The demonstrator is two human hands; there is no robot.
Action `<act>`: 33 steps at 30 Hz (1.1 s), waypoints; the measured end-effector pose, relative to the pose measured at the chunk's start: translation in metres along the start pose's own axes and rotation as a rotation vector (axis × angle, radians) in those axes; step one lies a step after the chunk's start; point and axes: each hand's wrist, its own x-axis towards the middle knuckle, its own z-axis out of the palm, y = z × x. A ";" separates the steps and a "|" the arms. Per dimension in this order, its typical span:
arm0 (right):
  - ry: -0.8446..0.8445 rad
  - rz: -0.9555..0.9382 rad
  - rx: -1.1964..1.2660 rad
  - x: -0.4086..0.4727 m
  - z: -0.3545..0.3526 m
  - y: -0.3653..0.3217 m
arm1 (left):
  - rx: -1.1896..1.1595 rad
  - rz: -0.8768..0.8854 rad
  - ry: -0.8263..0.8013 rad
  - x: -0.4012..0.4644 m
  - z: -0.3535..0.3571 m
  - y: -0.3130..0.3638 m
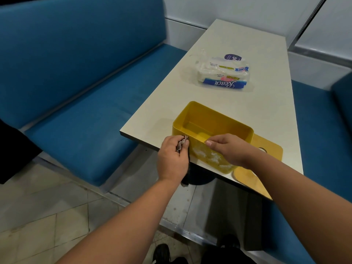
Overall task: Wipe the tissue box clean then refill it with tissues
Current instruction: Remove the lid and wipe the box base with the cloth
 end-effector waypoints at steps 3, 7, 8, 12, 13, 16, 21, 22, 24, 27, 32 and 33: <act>-0.006 -0.004 0.028 0.001 -0.002 0.000 | 0.039 0.148 -0.065 -0.007 0.010 0.011; -0.011 -0.008 0.045 0.003 -0.002 0.001 | 0.063 0.133 -0.039 -0.003 0.007 0.002; -0.008 -0.002 0.053 0.003 -0.002 0.001 | 0.064 0.086 -0.001 -0.001 0.005 0.001; -0.015 -0.010 0.072 0.004 -0.002 0.001 | 0.063 0.156 -0.092 -0.010 0.013 0.011; -0.020 -0.016 0.079 0.004 -0.003 0.002 | 0.085 0.201 -0.151 -0.014 0.015 0.013; -0.029 -0.003 0.103 0.005 -0.003 0.002 | 0.118 0.195 -0.135 -0.009 0.013 0.008; -0.026 0.008 0.108 0.005 -0.002 0.001 | 0.113 0.145 -0.126 -0.013 0.012 0.013; -0.028 -0.002 0.109 0.005 -0.002 0.001 | 0.125 0.189 -0.178 -0.017 0.016 0.016; -0.027 -0.007 0.110 0.005 -0.003 0.002 | 0.134 0.214 -0.195 -0.019 0.019 0.017; -0.007 0.015 0.091 0.004 -0.002 0.002 | 0.124 0.014 -0.070 -0.004 0.008 0.006; 0.013 -0.012 0.050 0.004 0.001 0.004 | 0.099 -0.046 -0.044 0.001 0.000 0.002; 0.018 -0.018 0.036 0.004 0.001 0.004 | 0.092 0.011 -0.071 -0.002 0.001 0.006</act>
